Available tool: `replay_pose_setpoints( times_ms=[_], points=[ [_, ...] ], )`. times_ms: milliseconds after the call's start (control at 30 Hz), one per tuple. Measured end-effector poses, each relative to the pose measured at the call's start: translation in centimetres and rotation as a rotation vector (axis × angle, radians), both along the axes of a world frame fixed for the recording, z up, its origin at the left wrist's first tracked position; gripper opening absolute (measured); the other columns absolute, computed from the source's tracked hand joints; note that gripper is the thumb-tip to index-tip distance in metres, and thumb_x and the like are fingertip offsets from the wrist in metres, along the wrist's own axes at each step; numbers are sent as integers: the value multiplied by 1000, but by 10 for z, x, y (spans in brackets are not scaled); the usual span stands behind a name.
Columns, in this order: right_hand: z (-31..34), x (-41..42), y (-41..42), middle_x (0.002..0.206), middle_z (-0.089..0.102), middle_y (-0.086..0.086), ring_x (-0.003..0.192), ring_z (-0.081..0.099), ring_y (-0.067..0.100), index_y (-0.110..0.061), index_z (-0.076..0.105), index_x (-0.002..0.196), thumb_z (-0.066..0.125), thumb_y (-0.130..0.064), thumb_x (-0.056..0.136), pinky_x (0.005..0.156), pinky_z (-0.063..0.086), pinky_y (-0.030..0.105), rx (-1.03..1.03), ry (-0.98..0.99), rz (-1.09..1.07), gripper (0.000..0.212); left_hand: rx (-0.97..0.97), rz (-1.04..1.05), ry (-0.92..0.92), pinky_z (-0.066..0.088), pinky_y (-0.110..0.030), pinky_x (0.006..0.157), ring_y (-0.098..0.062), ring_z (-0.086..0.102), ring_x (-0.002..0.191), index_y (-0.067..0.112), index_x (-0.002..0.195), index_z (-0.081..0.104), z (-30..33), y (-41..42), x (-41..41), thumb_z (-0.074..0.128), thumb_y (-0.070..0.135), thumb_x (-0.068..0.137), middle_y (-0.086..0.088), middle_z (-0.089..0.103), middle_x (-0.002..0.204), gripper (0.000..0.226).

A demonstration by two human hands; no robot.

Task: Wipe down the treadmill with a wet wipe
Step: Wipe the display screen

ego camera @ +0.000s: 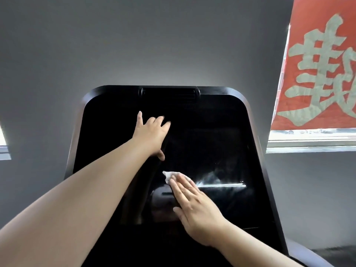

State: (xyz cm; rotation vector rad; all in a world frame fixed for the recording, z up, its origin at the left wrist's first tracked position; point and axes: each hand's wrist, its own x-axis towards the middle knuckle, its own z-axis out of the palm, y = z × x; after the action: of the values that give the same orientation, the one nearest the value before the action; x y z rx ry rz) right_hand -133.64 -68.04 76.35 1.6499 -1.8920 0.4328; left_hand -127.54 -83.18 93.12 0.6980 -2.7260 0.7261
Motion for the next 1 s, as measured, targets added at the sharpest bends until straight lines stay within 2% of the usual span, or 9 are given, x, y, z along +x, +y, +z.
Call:
replay_pose_setpoints(
  times_ms=[100, 233, 333, 467, 567, 633, 700, 800, 1000],
  points=[
    [-9, 1, 32, 148, 39, 2, 143, 19, 13, -9, 33, 145, 41, -29, 89, 116, 10, 26, 132, 4, 144, 60, 56, -252, 92, 7, -39, 116, -20, 13, 144, 21, 151, 15, -14, 8, 9, 72, 26, 80, -2, 8, 158, 91],
    [14, -29, 57, 138, 52, 2, 138, 32, 13, -9, 45, 137, 37, -7, 80, 112, 27, 25, 112, -96, 176, 58, 251, -755, 275, 27, -17, 104, -27, 51, 123, 7, 124, 60, -62, 30, 23, 69, -7, 74, -12, 53, 134, 53],
    [22, -46, 68, 134, 55, 6, 131, 39, 14, -7, 54, 131, 29, -4, 77, 107, 34, 22, 38, -92, 169, 59, 284, -880, 321, 36, -18, 99, -24, 62, 106, 3, 109, 67, -101, 42, 22, 67, 2, 74, -13, 64, 116, 35],
    [20, -58, 80, 126, 61, 9, 119, 56, 22, -13, 67, 109, 45, -10, 89, 95, 50, 36, -31, -72, 214, 30, 253, -937, 294, 48, -23, 84, -16, 63, 94, 8, 107, 66, -129, 56, 6, 71, 13, 74, -5, 66, 107, 33],
    [14, -69, 93, 119, 64, 11, 107, 64, 24, -12, 70, 100, 52, -9, 90, 87, 54, 34, -113, 6, 198, 21, 155, -998, 269, 50, -22, 77, -17, 66, 84, 9, 115, 60, -137, 65, -5, 85, 13, 65, -2, 68, 101, 57],
    [13, -79, 104, 116, 63, 9, 104, 62, 22, -12, 69, 101, 47, -13, 94, 86, 53, 34, -213, 40, 153, 23, 55, -1000, 257, 54, -24, 69, -15, 65, 75, 15, 127, 49, -138, 74, -13, 84, 22, 66, 2, 69, 98, 71],
    [11, -93, 115, 122, 57, 7, 110, 56, 23, -15, 65, 107, 52, -15, 89, 94, 46, 37, -350, 73, 58, 22, -37, -982, 263, 53, -24, 60, -13, 61, 65, 20, 128, 52, -137, 82, -22, 69, 24, 78, 5, 66, 85, 53],
    [1, -113, 127, 133, 51, 13, 121, 47, 27, -9, 61, 119, 49, -18, 87, 104, 35, 40, -504, 41, -185, 35, -185, -957, 224, 47, -22, 49, -10, 52, 54, 23, 101, 71, -137, 88, -35, 43, 14, 77, 6, 56, 68, 37],
    [-19, -124, 131, 143, 39, 6, 130, 37, 21, -1, 46, 136, 32, -24, 96, 111, 21, 17, -431, -199, -267, 48, -468, -970, 182, 39, -21, 55, -11, 47, 62, 13, 92, 73, -129, 88, -57, 65, 19, 72, 4, 54, 70, 22]
  ],
)
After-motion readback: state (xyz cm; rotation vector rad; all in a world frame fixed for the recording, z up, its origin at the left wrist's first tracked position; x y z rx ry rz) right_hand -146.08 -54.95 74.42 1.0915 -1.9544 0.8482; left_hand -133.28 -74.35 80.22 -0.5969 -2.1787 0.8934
